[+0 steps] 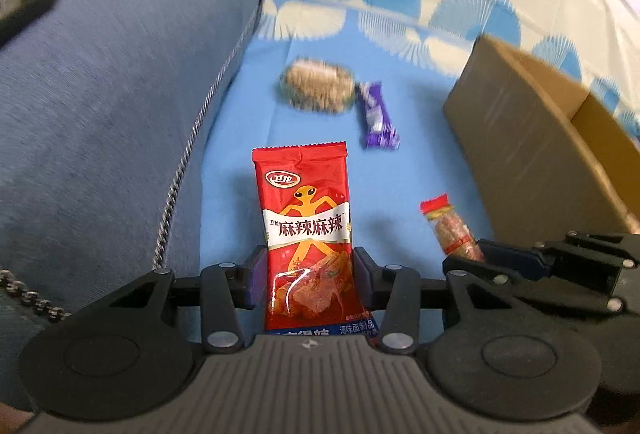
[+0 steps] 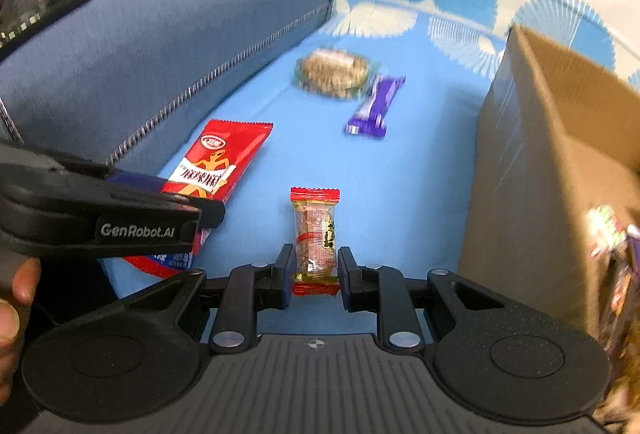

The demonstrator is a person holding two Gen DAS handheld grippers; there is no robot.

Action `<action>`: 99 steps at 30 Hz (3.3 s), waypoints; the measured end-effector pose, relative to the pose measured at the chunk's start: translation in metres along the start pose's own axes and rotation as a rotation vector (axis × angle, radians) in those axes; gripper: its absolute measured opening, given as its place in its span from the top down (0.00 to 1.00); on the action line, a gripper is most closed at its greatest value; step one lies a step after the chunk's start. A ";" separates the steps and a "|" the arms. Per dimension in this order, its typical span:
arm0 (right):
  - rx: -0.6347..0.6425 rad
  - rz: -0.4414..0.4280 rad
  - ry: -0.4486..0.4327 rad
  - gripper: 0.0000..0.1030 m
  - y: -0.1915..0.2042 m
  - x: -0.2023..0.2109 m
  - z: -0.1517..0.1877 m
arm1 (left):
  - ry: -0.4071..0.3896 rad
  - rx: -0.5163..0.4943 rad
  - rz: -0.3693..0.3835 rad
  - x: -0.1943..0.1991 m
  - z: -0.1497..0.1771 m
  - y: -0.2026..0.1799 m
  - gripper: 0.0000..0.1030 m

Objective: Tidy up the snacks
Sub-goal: 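Carry the candy and spicy strip pack over the cardboard box with both tools, then open both tools to drop the candy and spicy pack into the box, then move both tools from the box back to the remaining snacks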

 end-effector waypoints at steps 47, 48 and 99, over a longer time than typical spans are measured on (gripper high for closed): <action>-0.568 0.204 -0.393 0.78 -0.231 0.135 0.022 | -0.295 -0.148 0.257 0.070 -0.110 -0.284 0.53; -0.567 0.205 -0.395 0.78 -0.230 0.135 0.022 | -0.301 -0.158 0.253 0.072 -0.109 -0.285 0.53; -0.274 0.043 -0.276 0.71 -0.050 0.027 -0.085 | -0.294 0.053 0.103 -0.029 -0.035 0.001 0.70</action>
Point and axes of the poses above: each gripper's, at about its wrist camera, not at the fingertips, and x roughly against the way its jaws point, y to its left, z to its underside, the point moved 2 cm from there along -x, roughly the way its jaws point, and after that the axes turned 9 degrees about y, right-handed, at the moved point
